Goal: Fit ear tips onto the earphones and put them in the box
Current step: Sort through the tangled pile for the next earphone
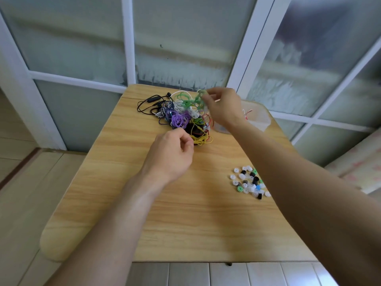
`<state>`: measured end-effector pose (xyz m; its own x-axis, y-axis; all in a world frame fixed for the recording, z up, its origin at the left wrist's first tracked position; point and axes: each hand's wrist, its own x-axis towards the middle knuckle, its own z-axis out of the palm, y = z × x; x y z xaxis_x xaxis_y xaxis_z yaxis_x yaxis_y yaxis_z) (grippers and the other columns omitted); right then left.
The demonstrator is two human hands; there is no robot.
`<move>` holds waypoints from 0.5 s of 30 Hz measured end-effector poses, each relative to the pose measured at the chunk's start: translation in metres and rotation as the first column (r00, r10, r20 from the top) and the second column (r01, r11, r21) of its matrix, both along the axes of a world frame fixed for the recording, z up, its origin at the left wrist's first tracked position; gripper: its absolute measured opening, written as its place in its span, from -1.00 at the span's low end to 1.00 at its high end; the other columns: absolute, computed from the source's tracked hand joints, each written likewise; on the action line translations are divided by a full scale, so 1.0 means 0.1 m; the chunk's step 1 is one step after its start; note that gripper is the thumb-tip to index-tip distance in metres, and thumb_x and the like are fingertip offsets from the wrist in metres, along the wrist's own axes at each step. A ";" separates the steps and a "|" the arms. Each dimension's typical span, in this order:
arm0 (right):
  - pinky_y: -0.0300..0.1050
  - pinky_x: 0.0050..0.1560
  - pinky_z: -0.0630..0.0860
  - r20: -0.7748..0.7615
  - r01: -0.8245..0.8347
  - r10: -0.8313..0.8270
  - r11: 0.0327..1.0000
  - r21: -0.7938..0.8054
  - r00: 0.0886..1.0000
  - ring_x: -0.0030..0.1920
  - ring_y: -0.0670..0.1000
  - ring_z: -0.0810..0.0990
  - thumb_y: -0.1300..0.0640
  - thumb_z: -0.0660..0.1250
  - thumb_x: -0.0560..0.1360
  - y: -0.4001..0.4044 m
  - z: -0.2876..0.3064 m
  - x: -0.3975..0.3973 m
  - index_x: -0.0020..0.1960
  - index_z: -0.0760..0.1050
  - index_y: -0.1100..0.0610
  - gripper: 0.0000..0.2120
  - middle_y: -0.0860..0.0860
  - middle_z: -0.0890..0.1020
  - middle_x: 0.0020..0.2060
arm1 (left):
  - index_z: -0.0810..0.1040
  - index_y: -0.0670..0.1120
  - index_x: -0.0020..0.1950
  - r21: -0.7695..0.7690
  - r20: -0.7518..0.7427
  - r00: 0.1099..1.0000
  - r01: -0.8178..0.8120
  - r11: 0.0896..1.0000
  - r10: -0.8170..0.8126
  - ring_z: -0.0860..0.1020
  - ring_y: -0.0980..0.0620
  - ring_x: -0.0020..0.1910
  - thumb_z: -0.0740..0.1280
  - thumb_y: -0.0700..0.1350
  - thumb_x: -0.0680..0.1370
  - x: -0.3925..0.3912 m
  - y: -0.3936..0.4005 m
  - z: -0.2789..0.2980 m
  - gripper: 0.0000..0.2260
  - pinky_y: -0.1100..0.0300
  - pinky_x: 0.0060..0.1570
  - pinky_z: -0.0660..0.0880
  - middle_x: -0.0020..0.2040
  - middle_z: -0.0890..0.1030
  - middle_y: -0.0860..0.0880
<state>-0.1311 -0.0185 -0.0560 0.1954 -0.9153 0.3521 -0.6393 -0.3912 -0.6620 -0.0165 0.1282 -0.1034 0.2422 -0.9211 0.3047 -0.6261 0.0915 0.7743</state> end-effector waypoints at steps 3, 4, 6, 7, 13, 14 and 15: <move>-0.09 -0.13 0.54 0.201 0.032 -0.034 0.999 0.015 0.979 -0.26 -0.07 0.59 -0.02 0.37 0.53 -0.01 0.04 -0.11 0.01 0.66 0.08 -0.81 -0.05 0.66 -0.25 | 0.62 -0.05 -0.13 -0.008 -0.029 1.000 -0.008 1.000 0.007 0.56 0.07 -0.26 0.33 -0.16 0.53 0.00 0.01 0.01 -0.92 0.17 -0.19 0.50 -0.26 0.61 0.09; -0.05 -0.14 0.54 0.245 0.030 -0.039 0.999 0.040 0.969 -0.30 -0.08 0.58 -0.04 0.40 0.51 -0.01 0.04 -0.14 -0.06 0.65 0.07 -0.82 -0.06 0.65 -0.29 | 0.62 -0.05 -0.13 -0.006 -0.038 0.999 -0.009 1.000 0.009 0.56 0.08 -0.25 0.33 -0.16 0.53 0.00 0.02 0.01 -0.92 0.18 -0.19 0.50 -0.26 0.61 0.09; -0.01 -0.12 0.56 0.279 0.024 -0.048 0.996 0.089 0.959 -0.29 -0.07 0.58 -0.12 0.45 0.46 0.00 0.04 -0.20 -0.15 0.61 0.05 -0.77 -0.06 0.64 -0.29 | 0.63 -0.07 -0.12 0.002 -0.041 0.999 -0.008 1.000 0.008 0.57 0.06 -0.24 0.33 -0.17 0.53 -0.01 0.02 0.02 -0.91 0.20 -0.19 0.48 -0.24 0.63 0.06; 0.00 -0.10 0.57 0.276 0.015 -0.046 0.994 0.112 0.960 -0.27 -0.06 0.59 -0.15 0.46 0.43 0.02 0.04 -0.23 -0.16 0.59 0.06 -0.73 -0.04 0.65 -0.27 | 0.63 -0.07 -0.13 0.006 -0.040 0.999 -0.007 1.000 0.007 0.57 0.05 -0.24 0.33 -0.17 0.53 -0.01 0.02 0.01 -0.91 0.20 -0.19 0.48 -0.24 0.64 0.05; 0.13 -0.18 0.67 0.336 -0.082 -0.018 0.956 0.283 0.942 -0.25 0.07 0.64 -0.01 0.48 0.47 0.10 -0.03 -0.26 -0.13 0.55 0.25 -0.69 0.20 0.68 -0.17 | 0.62 -0.05 -0.13 0.030 -0.042 0.999 0.017 0.999 -0.015 0.57 0.08 -0.26 0.33 -0.16 0.53 -0.09 0.01 -0.01 -0.91 0.23 -0.23 0.48 -0.25 0.63 0.06; 0.11 -0.22 0.67 0.368 -0.070 -0.041 0.956 0.285 0.929 -0.27 0.06 0.65 -0.01 0.45 0.49 0.10 -0.03 -0.27 -0.17 0.53 0.20 -0.72 0.18 0.67 -0.20 | 0.62 -0.04 -0.14 0.028 -0.043 0.999 0.014 0.999 -0.013 0.56 0.11 -0.28 0.33 -0.16 0.53 -0.09 0.01 -0.01 -0.91 0.26 -0.24 0.47 -0.26 0.62 0.08; 0.04 -0.28 0.66 0.388 -0.046 -0.067 0.960 0.276 0.919 -0.30 0.04 0.65 -0.01 0.42 0.52 0.10 -0.01 -0.27 -0.19 0.51 0.17 -0.74 0.16 0.66 -0.21 | 0.62 -0.03 -0.14 0.026 -0.045 0.999 0.007 1.000 -0.006 0.55 0.14 -0.29 0.33 -0.16 0.53 -0.09 0.00 -0.02 -0.90 0.29 -0.26 0.46 -0.28 0.61 0.09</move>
